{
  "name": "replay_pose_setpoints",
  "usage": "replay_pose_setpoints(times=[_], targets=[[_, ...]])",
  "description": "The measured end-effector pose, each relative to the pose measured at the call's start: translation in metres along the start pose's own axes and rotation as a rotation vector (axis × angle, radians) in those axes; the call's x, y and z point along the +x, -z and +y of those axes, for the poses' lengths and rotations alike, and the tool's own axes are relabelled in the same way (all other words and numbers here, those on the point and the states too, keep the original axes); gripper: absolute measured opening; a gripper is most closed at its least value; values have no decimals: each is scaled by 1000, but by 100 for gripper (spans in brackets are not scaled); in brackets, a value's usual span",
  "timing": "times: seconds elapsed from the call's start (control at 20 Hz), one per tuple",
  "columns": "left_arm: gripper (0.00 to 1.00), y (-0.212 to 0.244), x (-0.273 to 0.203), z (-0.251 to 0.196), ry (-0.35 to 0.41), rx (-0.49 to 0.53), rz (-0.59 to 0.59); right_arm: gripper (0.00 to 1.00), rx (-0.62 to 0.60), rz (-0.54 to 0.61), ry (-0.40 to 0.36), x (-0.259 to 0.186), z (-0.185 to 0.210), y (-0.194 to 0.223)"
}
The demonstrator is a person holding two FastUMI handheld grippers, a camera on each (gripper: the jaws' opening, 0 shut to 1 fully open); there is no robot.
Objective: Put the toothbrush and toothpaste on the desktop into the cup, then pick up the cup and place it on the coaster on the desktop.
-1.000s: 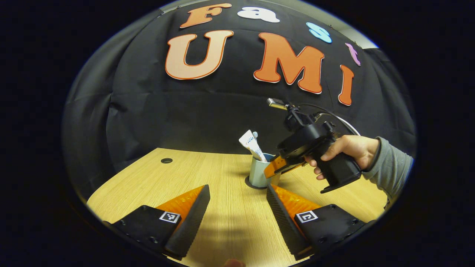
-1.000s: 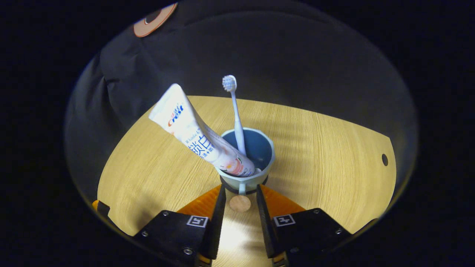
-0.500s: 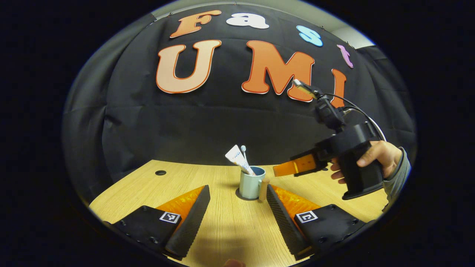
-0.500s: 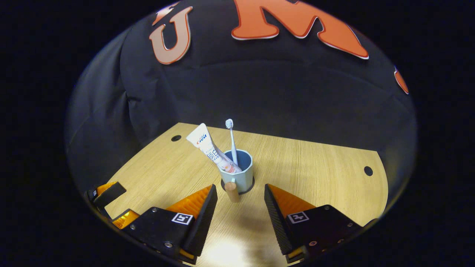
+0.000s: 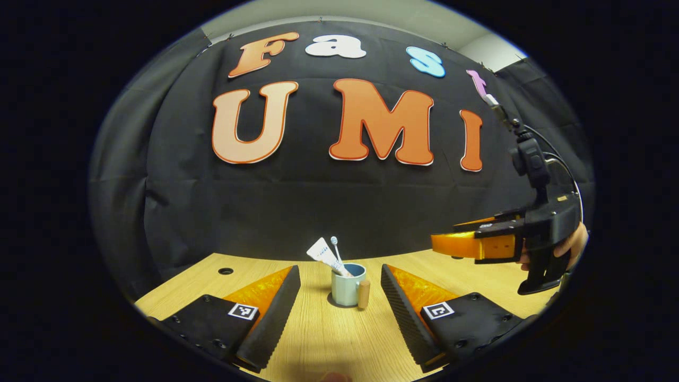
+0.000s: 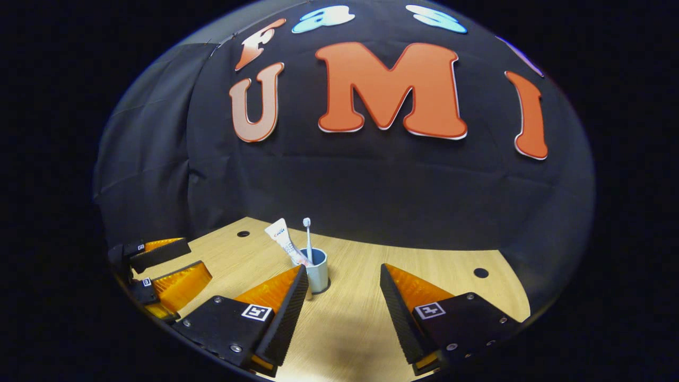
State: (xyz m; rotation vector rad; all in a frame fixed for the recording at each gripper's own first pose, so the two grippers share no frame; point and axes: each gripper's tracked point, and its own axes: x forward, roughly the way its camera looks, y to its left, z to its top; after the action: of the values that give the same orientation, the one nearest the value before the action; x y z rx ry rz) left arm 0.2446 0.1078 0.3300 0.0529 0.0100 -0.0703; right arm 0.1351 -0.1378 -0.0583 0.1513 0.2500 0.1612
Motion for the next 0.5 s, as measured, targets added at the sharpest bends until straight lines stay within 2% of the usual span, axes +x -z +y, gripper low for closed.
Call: replay_pose_setpoints(times=[0.05, 0.2, 0.35, 0.5], targets=[[97, -4, 0, -3, 3, 10, -8, 82, 10, -18, 7, -7, -3, 1], [97, -11, -2, -6, -2, 12, -32, 83, 41, -43, 14, -20, -11, 12], [97, -10, -3, -10, 0, -37, -48, 84, 18, -81, 90, -34, -31, 23], [97, -8, -3, -7, -12, -61, -56, 84, -12, -110, 130, -45, -40, 35]])
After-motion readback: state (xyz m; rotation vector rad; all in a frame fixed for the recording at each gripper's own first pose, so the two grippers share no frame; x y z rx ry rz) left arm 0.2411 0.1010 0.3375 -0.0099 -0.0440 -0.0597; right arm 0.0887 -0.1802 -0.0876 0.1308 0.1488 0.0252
